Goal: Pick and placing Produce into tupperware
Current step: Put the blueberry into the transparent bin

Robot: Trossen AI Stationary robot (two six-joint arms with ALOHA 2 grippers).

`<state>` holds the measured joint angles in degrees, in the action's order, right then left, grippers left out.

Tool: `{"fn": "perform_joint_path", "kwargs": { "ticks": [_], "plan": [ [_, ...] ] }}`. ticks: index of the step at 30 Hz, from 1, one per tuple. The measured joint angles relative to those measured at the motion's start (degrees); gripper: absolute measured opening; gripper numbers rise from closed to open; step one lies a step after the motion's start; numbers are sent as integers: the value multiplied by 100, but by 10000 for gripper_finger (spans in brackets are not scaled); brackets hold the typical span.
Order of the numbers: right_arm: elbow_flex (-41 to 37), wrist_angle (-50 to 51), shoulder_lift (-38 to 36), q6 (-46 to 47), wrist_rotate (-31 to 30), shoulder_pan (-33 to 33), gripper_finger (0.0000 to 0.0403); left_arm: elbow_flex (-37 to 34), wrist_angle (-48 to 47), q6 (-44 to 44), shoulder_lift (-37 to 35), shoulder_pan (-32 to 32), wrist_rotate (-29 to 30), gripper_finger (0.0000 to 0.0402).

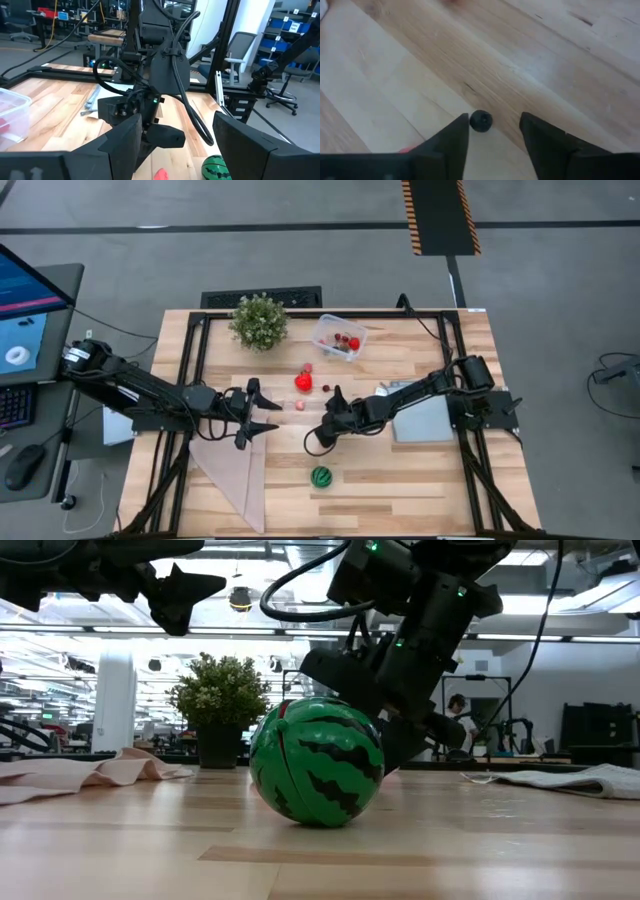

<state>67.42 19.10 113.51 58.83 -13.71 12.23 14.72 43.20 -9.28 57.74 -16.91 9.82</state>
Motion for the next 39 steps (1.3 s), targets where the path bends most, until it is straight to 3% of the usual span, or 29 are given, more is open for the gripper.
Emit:
{"fn": "perform_joint_path", "kwargs": {
  "ticks": [8,13,25,33,39],
  "plan": [
    [-12,30,7,-124,-20,-42,111,0,0,2,0,0,4,236],
    [-13,0,9,-274,-107,-42,73,0,0,2,0,0,4,236],
    [-20,-38,-65,-563,-311,-116,74,0,0,5,0,0,7,236],
    [202,189,-546,-953,-688,-260,74,2,-36,7,-2,1,8,236],
    [407,780,-1090,-1379,-931,-750,74,3,7,7,23,2,59,236]
  ]
}}
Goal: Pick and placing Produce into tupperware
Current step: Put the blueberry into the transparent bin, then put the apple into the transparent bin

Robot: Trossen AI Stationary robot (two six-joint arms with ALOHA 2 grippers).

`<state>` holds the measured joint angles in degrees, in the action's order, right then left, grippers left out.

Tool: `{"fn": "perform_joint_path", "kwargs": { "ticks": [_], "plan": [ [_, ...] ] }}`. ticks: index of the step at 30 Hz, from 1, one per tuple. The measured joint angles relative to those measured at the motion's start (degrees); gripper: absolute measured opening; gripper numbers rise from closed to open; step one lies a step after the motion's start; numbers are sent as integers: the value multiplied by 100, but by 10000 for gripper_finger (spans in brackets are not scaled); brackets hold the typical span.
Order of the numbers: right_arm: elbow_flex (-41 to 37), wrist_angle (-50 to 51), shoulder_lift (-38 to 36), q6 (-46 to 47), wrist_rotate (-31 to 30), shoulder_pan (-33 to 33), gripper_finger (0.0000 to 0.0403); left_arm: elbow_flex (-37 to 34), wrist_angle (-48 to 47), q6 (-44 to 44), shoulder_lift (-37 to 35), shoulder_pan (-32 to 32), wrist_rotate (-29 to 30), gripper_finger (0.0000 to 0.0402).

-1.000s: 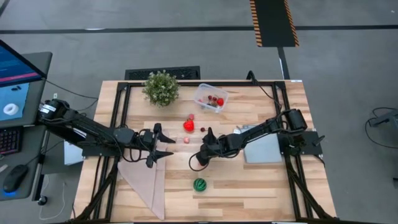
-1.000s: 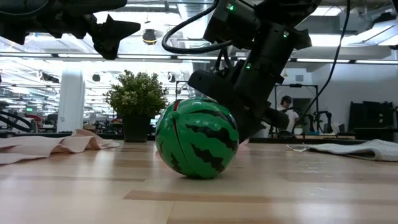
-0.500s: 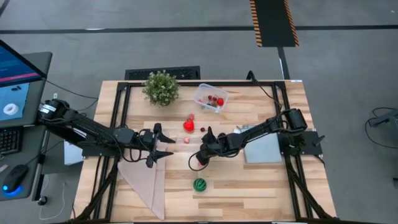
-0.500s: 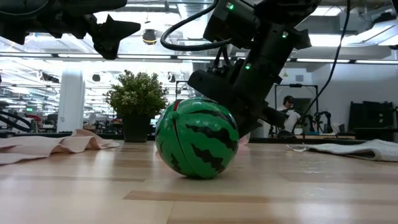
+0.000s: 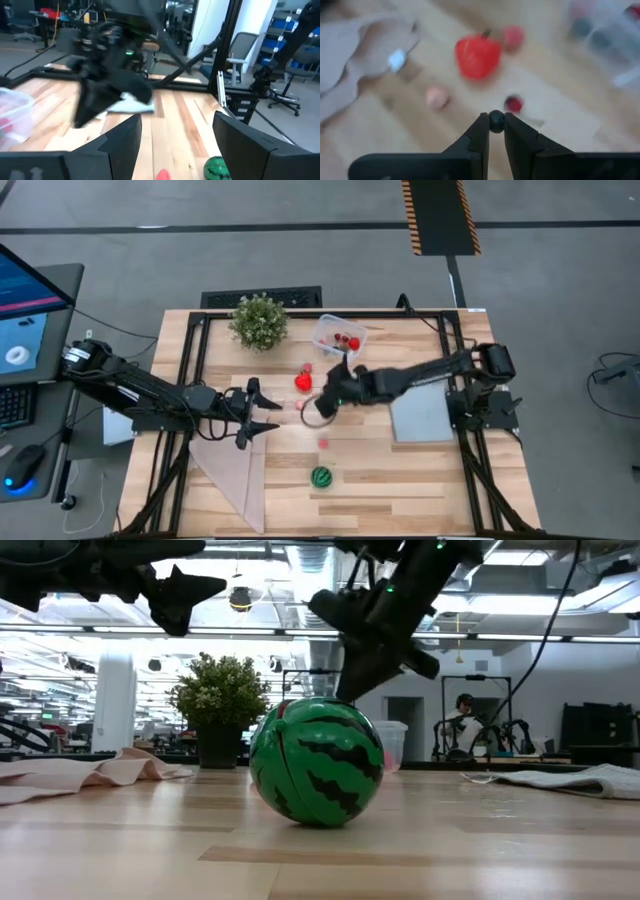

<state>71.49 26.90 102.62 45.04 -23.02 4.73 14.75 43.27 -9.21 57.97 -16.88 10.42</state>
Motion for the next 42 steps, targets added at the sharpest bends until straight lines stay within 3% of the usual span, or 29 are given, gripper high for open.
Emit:
{"fn": "perform_joint_path", "kwargs": {
  "ticks": [13,19,31,38,42],
  "plan": [
    [39,-31,-276,-843,412,-2040,75,0,-10,-4,53,2,81,236],
    [32,-94,-198,-1003,847,-2506,101,-2,-24,-2,53,4,81,236],
    [43,-259,-261,-1206,898,-2163,245,-1,-41,25,53,6,166,236],
    [41,-33,-261,-815,2222,-1537,260,0,-193,13,53,7,222,236],
    [119,96,-259,-502,2596,-966,260,0,-248,-15,53,7,232,236]
  ]
}}
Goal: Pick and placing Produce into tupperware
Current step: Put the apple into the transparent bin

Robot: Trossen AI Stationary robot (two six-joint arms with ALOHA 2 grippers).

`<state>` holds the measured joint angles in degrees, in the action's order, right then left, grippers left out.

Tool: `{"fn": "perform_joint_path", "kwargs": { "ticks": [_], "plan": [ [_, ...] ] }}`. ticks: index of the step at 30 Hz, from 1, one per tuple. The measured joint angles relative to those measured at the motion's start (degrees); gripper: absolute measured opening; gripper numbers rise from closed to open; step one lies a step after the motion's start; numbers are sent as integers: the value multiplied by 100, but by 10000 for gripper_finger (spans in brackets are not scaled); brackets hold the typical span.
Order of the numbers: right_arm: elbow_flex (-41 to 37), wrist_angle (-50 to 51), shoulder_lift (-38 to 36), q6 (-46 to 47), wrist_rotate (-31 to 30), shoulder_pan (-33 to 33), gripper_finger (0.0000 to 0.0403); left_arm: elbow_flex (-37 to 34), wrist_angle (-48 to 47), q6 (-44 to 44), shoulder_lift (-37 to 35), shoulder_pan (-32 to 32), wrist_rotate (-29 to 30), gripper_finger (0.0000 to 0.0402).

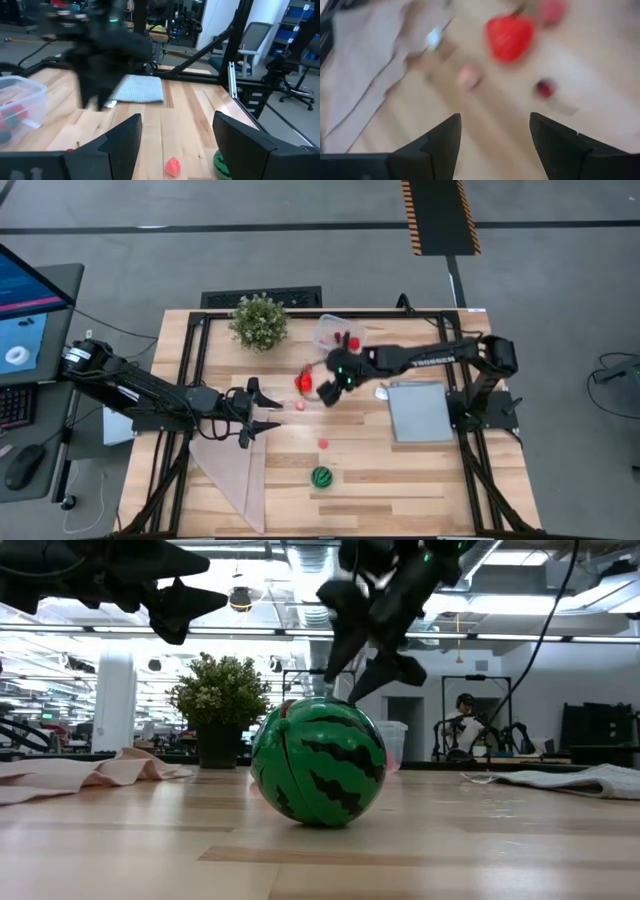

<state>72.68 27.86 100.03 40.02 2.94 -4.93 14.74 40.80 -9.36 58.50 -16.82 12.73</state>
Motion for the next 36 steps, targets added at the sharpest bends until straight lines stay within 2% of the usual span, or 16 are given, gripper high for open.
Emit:
{"fn": "perform_joint_path", "kwargs": {
  "ticks": [6,11,13,17,27,30,36],
  "plan": [
    [313,597,-144,420,-65,834,260,-1,0,-199,0,-2,-79,236],
    [372,675,-343,636,-548,1549,260,-2,-113,-682,0,-4,-293,236],
    [376,613,-451,628,-820,1838,260,-2,-134,-918,0,-4,-293,236],
    [372,683,-682,953,-1800,2408,260,0,-184,-1007,0,-7,-331,236],
    [372,675,-896,1637,-3251,3642,260,-1,-282,-1243,0,-13,-288,236],
    [373,386,-703,1731,-3623,3968,260,-2,-280,-1254,0,-13,-166,236],
    [370,-674,-279,1880,-3594,4313,260,0,-323,-1294,0,-13,16,236]
  ]
}}
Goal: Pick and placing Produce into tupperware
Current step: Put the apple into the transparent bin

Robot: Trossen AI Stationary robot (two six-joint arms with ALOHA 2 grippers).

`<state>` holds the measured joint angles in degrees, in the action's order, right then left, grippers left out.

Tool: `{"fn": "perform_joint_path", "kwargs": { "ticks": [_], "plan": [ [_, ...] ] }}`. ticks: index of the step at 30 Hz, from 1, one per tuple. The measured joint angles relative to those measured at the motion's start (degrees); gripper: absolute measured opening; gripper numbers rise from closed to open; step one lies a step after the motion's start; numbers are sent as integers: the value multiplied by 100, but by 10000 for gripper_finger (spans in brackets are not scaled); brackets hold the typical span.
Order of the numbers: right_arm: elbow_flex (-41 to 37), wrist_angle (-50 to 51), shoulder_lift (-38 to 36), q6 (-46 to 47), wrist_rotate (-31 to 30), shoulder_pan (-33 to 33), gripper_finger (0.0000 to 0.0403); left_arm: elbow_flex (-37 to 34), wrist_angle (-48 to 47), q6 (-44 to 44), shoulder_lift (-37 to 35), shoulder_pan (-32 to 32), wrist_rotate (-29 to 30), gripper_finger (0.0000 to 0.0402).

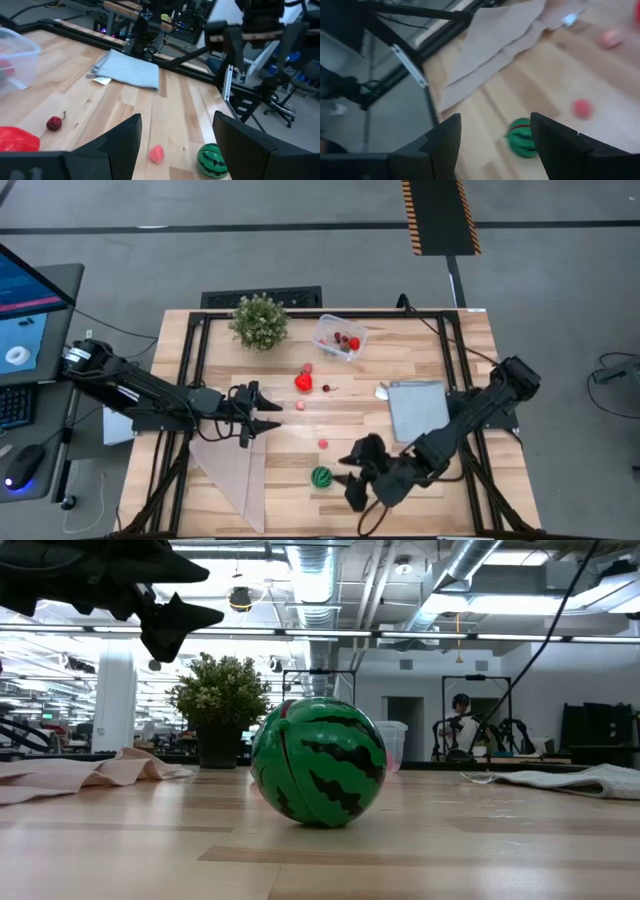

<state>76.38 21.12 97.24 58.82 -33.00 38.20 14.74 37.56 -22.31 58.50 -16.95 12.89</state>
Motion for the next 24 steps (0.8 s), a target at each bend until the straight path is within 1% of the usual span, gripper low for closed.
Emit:
{"fn": "perform_joint_path", "kwargs": {
  "ticks": [3,7,9,12,15,18,20,24],
  "plan": [
    [0,-641,204,227,16,6,260,-2,0,0,0,0,2,236],
    [0,-1411,479,185,47,-57,260,-2,-16,-33,0,0,0,236],
    [-2,-1761,579,200,261,-107,260,-1,-47,-109,0,0,0,236],
    [0,-2091,693,-19,587,-202,260,0,-116,-120,0,0,0,236],
    [-7,-2094,729,-24,570,-288,260,-2,-186,-98,0,0,-1,236],
    [-2,-2034,714,73,463,-369,260,-2,-90,175,1,-3,9,236],
    [-2,-1846,714,82,463,-422,260,-2,113,292,-2,-56,24,236],
    [-2,-1272,714,395,473,-461,260,-2,394,347,-2,-155,-106,236]
  ]
}}
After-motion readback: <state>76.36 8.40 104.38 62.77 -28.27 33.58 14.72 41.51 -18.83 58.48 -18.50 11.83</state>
